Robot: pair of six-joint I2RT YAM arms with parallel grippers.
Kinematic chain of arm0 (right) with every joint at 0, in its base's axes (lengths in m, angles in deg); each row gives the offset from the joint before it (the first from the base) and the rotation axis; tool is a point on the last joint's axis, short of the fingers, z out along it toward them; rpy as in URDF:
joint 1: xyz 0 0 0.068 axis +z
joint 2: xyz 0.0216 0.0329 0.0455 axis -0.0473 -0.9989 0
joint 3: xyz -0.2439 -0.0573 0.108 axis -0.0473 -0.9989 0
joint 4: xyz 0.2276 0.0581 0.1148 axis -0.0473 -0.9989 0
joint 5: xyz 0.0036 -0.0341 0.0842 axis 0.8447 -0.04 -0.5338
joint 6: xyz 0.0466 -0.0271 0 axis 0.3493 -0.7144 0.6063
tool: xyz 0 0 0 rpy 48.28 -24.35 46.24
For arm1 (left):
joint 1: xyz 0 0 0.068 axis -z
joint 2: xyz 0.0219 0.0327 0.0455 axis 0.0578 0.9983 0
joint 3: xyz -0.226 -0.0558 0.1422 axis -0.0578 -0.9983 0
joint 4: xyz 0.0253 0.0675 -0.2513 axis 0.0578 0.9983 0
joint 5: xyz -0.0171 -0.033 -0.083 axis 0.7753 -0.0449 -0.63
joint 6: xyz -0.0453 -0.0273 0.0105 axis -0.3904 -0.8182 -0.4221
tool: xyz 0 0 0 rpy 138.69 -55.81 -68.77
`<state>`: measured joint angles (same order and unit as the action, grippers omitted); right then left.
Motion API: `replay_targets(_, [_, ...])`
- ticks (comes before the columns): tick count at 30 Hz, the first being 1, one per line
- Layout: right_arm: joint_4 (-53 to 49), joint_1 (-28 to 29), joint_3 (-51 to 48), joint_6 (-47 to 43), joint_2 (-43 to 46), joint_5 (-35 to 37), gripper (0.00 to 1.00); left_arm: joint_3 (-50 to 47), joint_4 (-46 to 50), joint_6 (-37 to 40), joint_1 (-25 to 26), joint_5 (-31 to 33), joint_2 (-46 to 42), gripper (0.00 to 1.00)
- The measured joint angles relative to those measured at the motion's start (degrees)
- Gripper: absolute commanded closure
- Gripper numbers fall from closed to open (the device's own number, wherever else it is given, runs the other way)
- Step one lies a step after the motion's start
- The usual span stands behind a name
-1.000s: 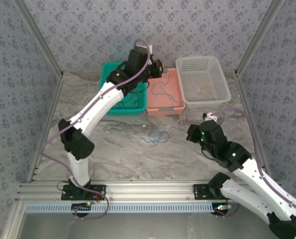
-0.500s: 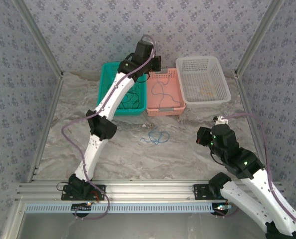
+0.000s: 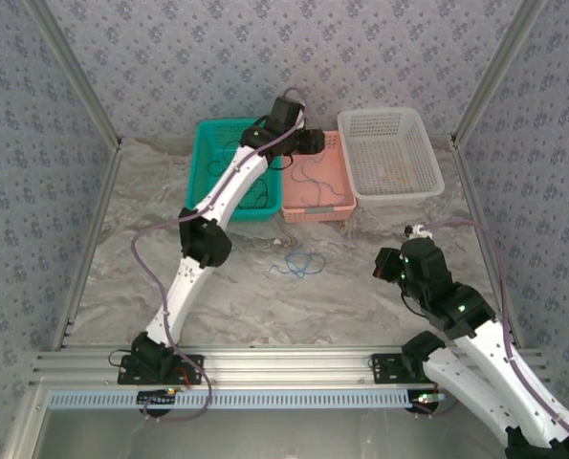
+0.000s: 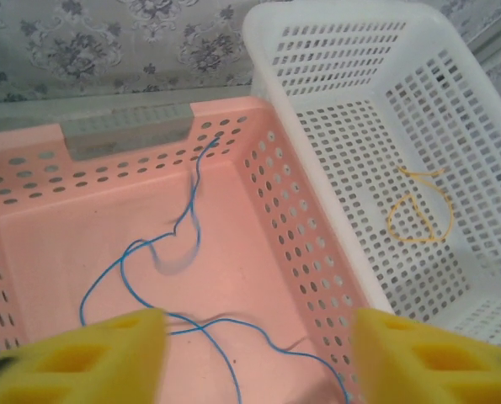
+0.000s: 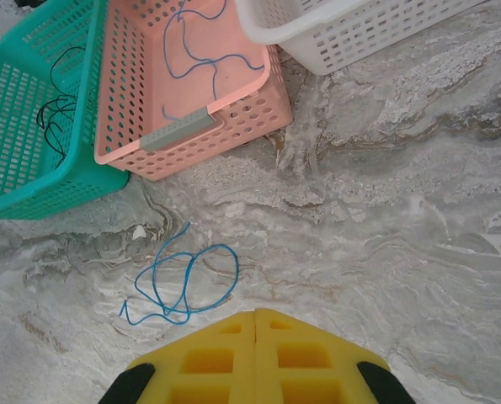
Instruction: Untangle the cables
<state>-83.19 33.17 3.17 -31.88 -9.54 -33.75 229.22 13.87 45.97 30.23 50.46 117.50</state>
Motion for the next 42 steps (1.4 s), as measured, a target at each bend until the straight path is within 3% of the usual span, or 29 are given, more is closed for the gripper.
replay_targets(5, [0.0, -0.2, 0.0, 0.0, -0.1, -0.4, 1.00, 0.0, 2.3, -0.3, 1.1, 2.2, -0.9, 0.28])
replay_targets(11, [0.8, -0.6, -0.8, 0.0, -2.1, -1.7, 1.00, -4.0, 7.3, -0.7, 3.8, 10.9, -7.1, 0.42])
replay_targets(13, [1.4, -0.7, -1.3, 0.0, -3.6, -2.8, 1.00, -13.9, 5.2, -1.2, 5.7, 14.3, -13.9, 0.45])
replay_targets(18, [4.3, -0.7, -2.8, 0.0, -8.3, -6.0, 0.92, -49.8, -8.7, -4.3, 10.7, 17.8, -35.9, 0.47])
replay_targets(23, [7.0, -0.4, -4.1, 0.1, -13.6, -8.4, 0.85, -74.4, -18.6, -10.6, 11.0, 20.1, -51.5, 0.53])
replay_targets(28, [10.4, 3.3, -4.1, 1.0, -18.7, -8.6, 0.78, -94.7, -21.0, -22.7, 11.6, 21.3, -61.9, 0.52])
replay_targets(34, [14.4, 9.5, -3.8, 2.5, -25.8, -6.2, 0.80, -111.9, -23.4, -41.7, 16.9, 19.4, -63.9, 0.55])
replay_targets(42, [16.1, 12.5, -3.8, 4.7, -26.5, -2.9, 0.80, -116.3, -35.0, -67.7, 24.3, 18.8, -61.9, 0.51])
